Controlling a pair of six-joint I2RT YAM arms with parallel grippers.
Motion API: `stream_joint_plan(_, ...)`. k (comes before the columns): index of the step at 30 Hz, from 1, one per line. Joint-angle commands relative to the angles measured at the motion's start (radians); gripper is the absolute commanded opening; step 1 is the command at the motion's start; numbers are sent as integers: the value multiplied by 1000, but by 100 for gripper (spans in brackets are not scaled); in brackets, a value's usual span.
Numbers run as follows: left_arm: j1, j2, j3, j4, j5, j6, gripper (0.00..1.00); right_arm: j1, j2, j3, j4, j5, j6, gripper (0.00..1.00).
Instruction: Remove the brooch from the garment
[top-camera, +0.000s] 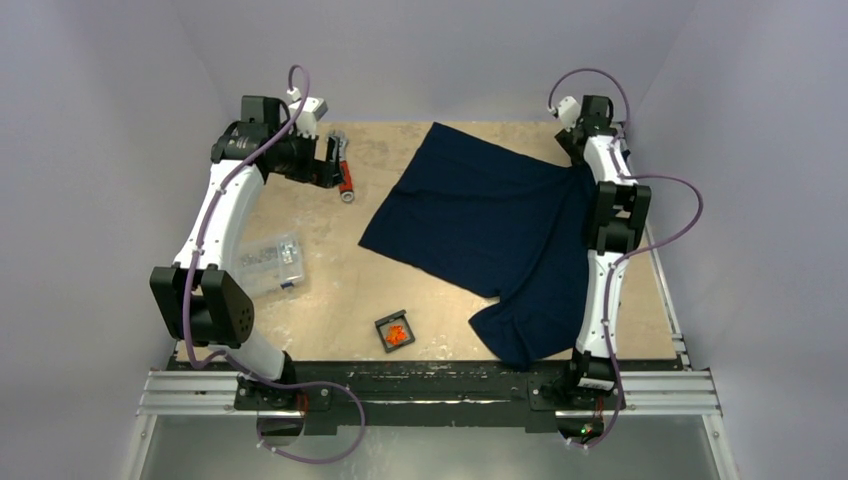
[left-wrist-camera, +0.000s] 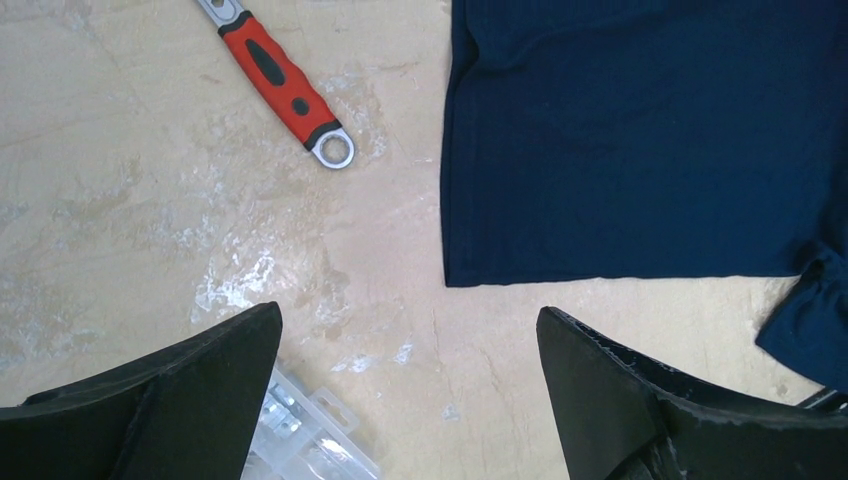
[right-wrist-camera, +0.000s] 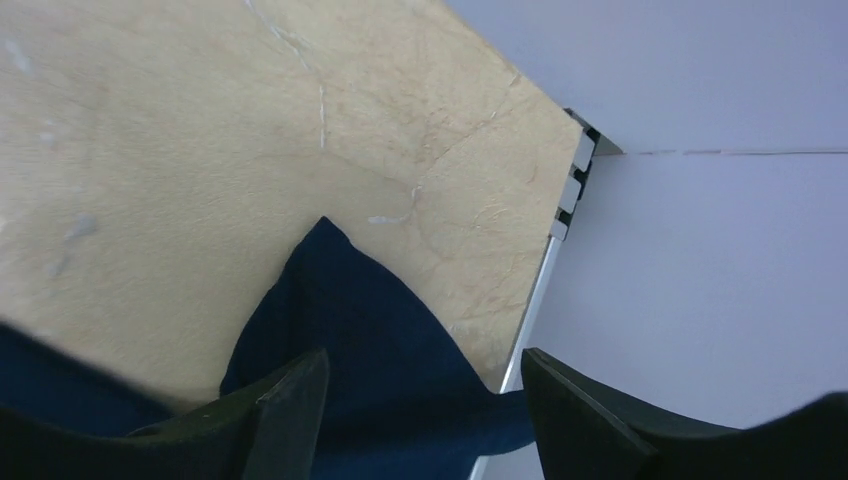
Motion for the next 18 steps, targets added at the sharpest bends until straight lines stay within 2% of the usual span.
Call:
stream_joint_plan(1, 7, 7, 64, 56, 50, -16, 100, -38, -199, 35, -87, -150, 148, 76)
stream_joint_plan(4, 8, 6, 63, 65, 56, -26, 100, -76, -253, 25, -181, -224, 200, 80)
stream_joint_plan(6, 8, 4, 57, 71, 62, -32, 100, -93, -270, 4, -232, -264, 216, 78)
stream_joint_plan(11, 8, -4, 31, 85, 79, -37, 100, -127, -260, -17, -374, -344, 243, 53)
stream_joint_plan(14, 8, -10, 15, 93, 83, -32, 100, -143, -239, -26, -447, -359, 262, 43)
stream_joint_plan(18, 8, -21, 3, 98, 85, -19, 100, -158, -223, -64, -493, -353, 288, 35)
